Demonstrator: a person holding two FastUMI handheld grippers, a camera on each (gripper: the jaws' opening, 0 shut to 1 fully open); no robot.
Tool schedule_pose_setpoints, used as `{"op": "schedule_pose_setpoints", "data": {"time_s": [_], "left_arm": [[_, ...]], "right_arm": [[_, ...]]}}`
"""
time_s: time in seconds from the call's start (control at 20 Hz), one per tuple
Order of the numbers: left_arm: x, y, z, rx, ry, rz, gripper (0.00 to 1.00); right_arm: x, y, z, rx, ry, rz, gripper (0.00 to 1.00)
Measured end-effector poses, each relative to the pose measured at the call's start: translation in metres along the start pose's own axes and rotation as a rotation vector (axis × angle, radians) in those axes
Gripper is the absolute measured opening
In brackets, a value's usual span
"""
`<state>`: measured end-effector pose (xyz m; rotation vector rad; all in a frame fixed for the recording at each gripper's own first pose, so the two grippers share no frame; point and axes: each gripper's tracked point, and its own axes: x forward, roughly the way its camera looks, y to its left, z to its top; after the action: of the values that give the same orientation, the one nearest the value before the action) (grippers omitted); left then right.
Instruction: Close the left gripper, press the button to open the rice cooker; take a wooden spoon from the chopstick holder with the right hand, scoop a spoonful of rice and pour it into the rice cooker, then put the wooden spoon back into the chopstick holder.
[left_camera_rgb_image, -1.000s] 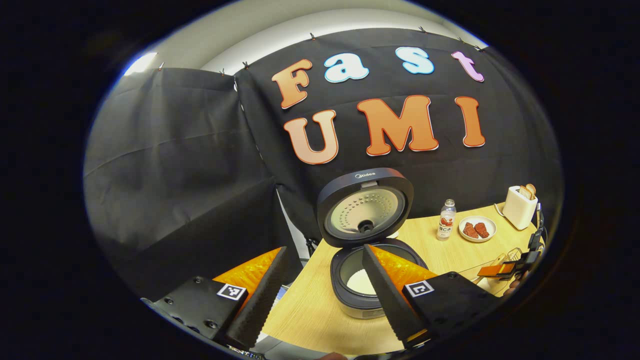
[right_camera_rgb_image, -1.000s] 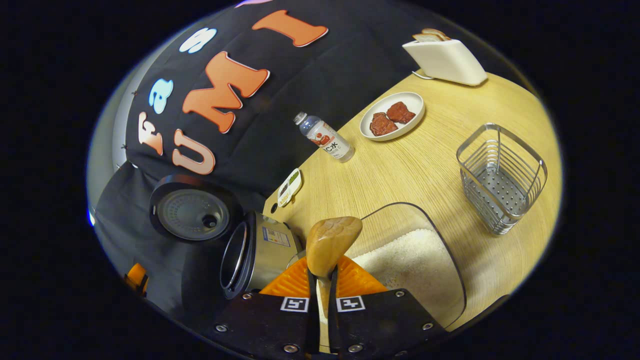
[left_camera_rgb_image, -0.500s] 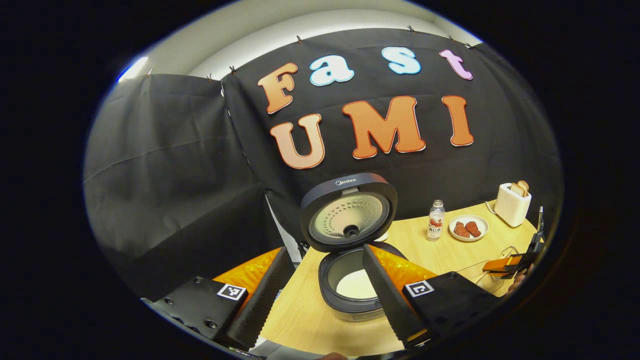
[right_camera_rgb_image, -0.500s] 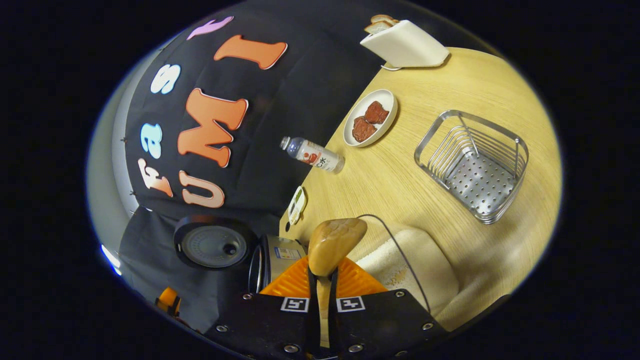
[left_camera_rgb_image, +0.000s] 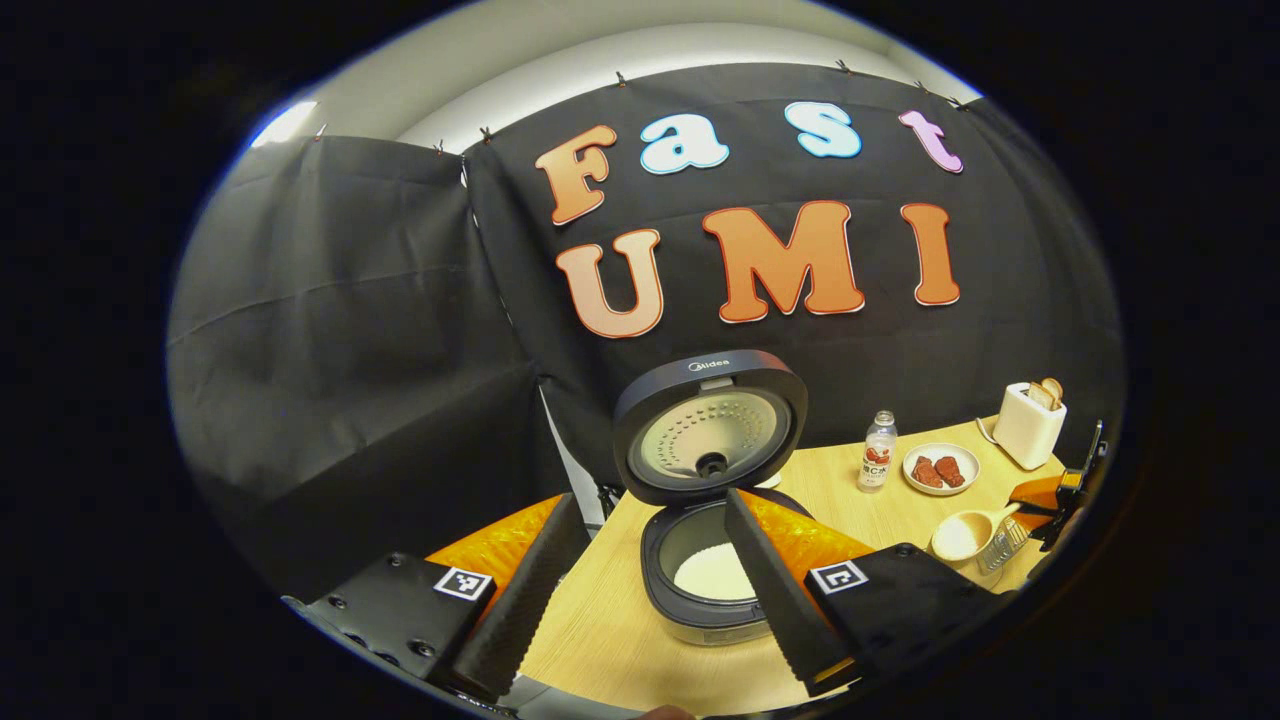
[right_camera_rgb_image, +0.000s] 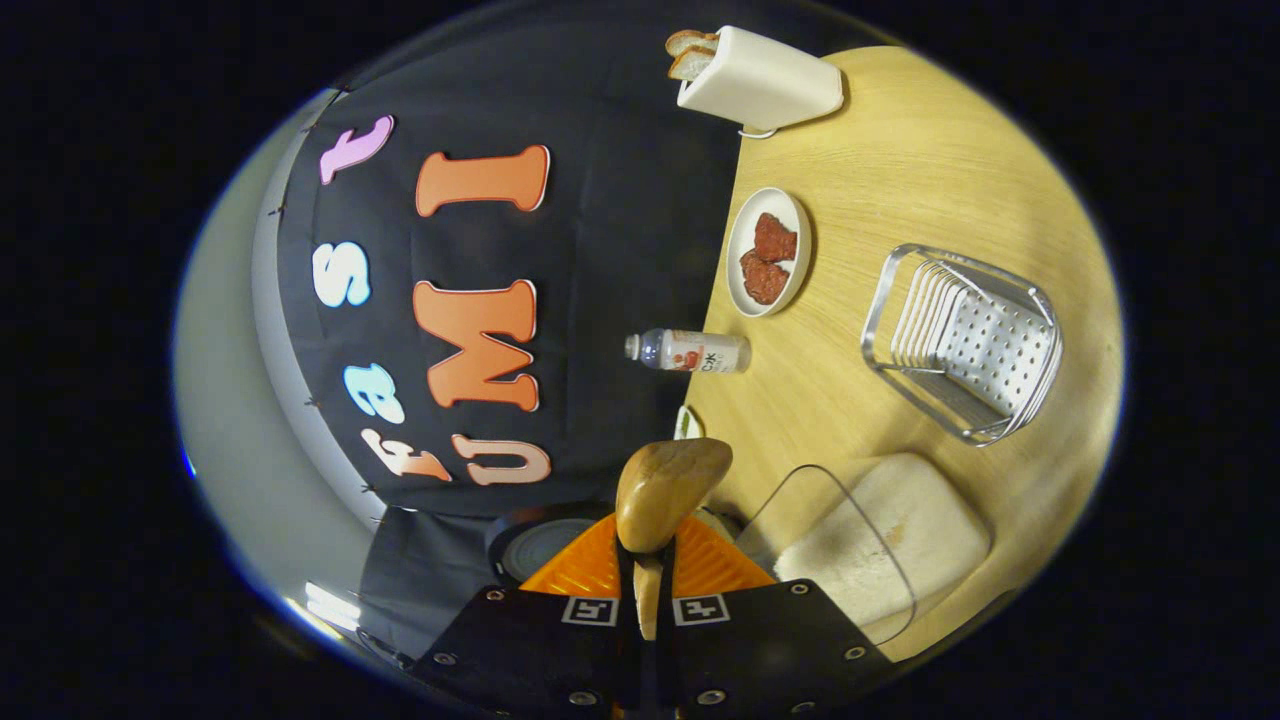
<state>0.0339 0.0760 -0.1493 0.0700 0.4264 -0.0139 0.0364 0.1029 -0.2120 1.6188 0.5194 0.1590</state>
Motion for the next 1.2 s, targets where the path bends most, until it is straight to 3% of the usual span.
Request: {"op": "schedule_pose_setpoints", "data": {"time_s": [0.3,0.5,0.85,0.9,1.05,1.2], "left_arm": [[-0.002,0.023,-0.010,-0.062,-0.009,0.025,1.00],[-0.009,0.057,-0.014,-0.084,-0.032,0.085,1.00],[-0.021,0.108,-0.032,-0.105,-0.047,0.189,0.99],[-0.023,0.118,-0.036,-0.111,-0.045,0.207,0.92],[-0.027,0.140,-0.052,-0.131,-0.022,0.245,0.92],[-0.027,0.150,-0.064,-0.145,-0.001,0.258,0.92]], "right_arm": [[0.030,0.073,-0.029,0.104,0.089,0.149,0.06],[0.061,0.109,-0.066,0.076,0.168,0.177,0.06],[0.130,0.115,-0.119,-0.024,0.245,0.085,0.06],[0.139,0.112,-0.123,-0.044,0.241,0.060,0.06],[0.162,0.106,-0.132,-0.161,0.224,-0.001,0.06],[0.175,0.113,-0.139,-0.235,0.224,-0.009,0.06]]}}
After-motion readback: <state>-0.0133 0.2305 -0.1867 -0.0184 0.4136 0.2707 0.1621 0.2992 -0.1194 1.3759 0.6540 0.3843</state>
